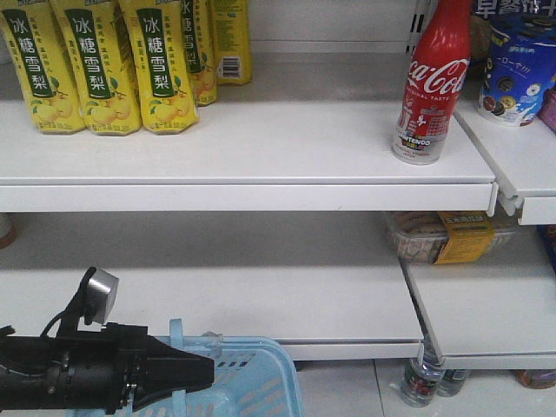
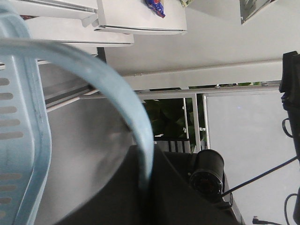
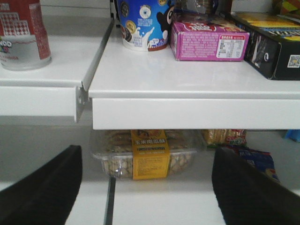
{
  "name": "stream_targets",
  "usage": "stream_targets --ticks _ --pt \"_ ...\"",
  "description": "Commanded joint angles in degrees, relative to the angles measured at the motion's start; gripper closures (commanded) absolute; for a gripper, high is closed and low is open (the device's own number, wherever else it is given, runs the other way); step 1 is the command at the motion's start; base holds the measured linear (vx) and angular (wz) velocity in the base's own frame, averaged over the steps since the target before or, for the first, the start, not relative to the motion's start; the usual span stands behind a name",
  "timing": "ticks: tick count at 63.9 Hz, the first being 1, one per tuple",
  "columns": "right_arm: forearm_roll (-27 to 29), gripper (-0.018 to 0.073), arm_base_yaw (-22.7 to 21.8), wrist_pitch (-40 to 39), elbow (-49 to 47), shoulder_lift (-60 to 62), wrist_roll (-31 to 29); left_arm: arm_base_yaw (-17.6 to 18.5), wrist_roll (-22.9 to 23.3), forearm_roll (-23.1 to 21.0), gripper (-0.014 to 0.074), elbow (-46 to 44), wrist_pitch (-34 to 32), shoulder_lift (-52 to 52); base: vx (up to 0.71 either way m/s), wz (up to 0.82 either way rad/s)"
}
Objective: Place coke in basket with both arms
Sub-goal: 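Close the right gripper around the neck of the red Coca-Cola bottle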
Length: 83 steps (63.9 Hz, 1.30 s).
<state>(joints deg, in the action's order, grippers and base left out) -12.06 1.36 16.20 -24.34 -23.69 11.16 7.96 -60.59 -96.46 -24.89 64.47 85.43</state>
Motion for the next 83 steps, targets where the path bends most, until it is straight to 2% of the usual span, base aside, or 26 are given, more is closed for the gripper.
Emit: stream_targets --ticks 1,7,26,33,39,45,66,83 --pt "2.4 -0.0008 -0.1 -9.4 -2.0 -0.7 -0.6 0.2 -0.2 -5.5 0.0603 -0.7 4.9 -1.9 0.00 0.00" --pt "4.0 -0.0008 -0.1 -13.0 -3.0 -1.4 -1.0 0.2 -0.2 -5.5 0.0603 -0.7 4.9 -1.9 0.00 0.00" --pt "4.3 -0.0003 0.7 -12.0 -16.1 -10.6 -1.5 0.2 -0.2 -5.5 0.0603 -0.7 4.9 -1.9 0.00 0.00" --pt "4.1 -0.0003 6.7 -11.1 -19.8 -14.9 -2.4 0.2 -0.2 -5.5 0.0603 -0.7 4.9 -1.9 0.00 0.00" --pt "3.0 -0.0003 14.1 -13.0 -22.5 -18.9 -6.6 0.2 -0.2 -5.5 0.0603 -0.7 4.9 -1.9 0.00 0.00" --pt "2.1 -0.0003 17.3 -13.7 -25.3 -22.1 -7.9 0.2 -0.2 -5.5 0.0603 -0.7 4.9 -1.9 0.00 0.00" --pt "2.3 -0.0003 17.0 -13.7 -35.5 -33.8 -5.9 0.2 -0.2 -5.5 0.0603 -0.7 4.9 -1.9 0.00 0.00" --pt "2.7 -0.0003 17.0 -16.2 -39.8 -40.3 -5.9 0.2 -0.2 -5.5 0.0603 -0.7 4.9 -1.9 0.00 0.00"
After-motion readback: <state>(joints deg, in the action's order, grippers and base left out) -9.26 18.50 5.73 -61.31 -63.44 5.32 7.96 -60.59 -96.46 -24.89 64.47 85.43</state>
